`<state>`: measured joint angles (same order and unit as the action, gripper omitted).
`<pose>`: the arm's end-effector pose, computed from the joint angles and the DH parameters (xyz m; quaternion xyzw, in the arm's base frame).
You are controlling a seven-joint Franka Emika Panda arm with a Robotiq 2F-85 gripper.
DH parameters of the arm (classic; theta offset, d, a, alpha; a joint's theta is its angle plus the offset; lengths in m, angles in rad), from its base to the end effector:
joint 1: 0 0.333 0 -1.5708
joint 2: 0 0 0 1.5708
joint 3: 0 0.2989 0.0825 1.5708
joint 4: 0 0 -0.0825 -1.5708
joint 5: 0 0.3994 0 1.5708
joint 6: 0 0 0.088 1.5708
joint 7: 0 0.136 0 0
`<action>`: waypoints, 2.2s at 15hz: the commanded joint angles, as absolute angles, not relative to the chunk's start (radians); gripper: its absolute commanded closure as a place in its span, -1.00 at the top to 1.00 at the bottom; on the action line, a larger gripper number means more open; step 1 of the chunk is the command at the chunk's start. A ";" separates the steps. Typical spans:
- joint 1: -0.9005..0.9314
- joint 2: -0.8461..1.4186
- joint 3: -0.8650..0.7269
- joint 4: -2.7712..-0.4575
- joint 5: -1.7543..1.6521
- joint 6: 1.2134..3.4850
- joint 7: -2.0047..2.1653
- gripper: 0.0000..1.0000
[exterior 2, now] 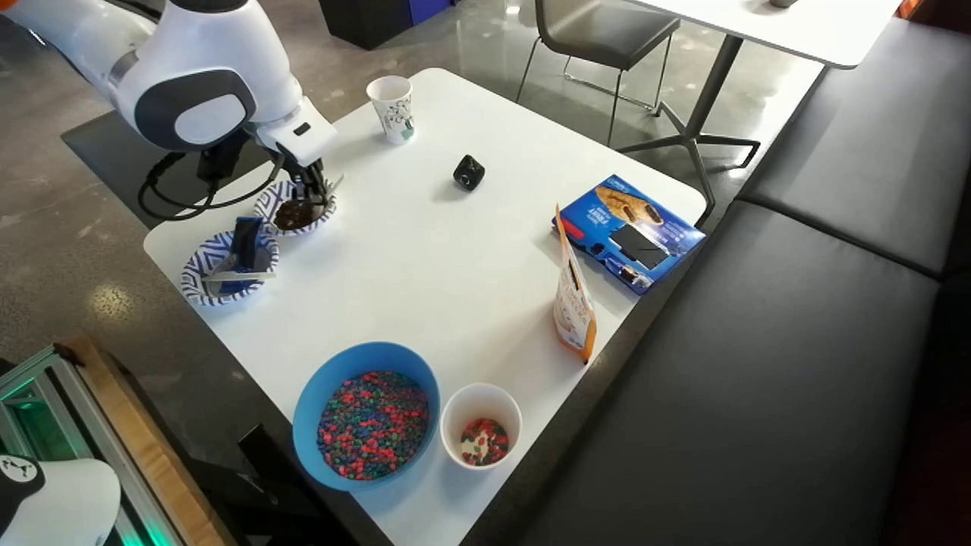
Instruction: Use the spoon to scoop some of the contents in the bowl and put the spoon on the table
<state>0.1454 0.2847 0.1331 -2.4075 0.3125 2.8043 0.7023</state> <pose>0.4947 0.1336 0.1476 -0.9315 0.3511 -0.0109 0.0943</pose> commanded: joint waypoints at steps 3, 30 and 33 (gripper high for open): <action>0.114 0.289 0.155 -2.397 0.413 2.736 0.615 -0.93; 0.081 0.362 0.169 -2.316 0.733 2.459 0.327 -0.93; 0.073 0.371 0.163 -2.305 0.767 2.408 0.303 -0.93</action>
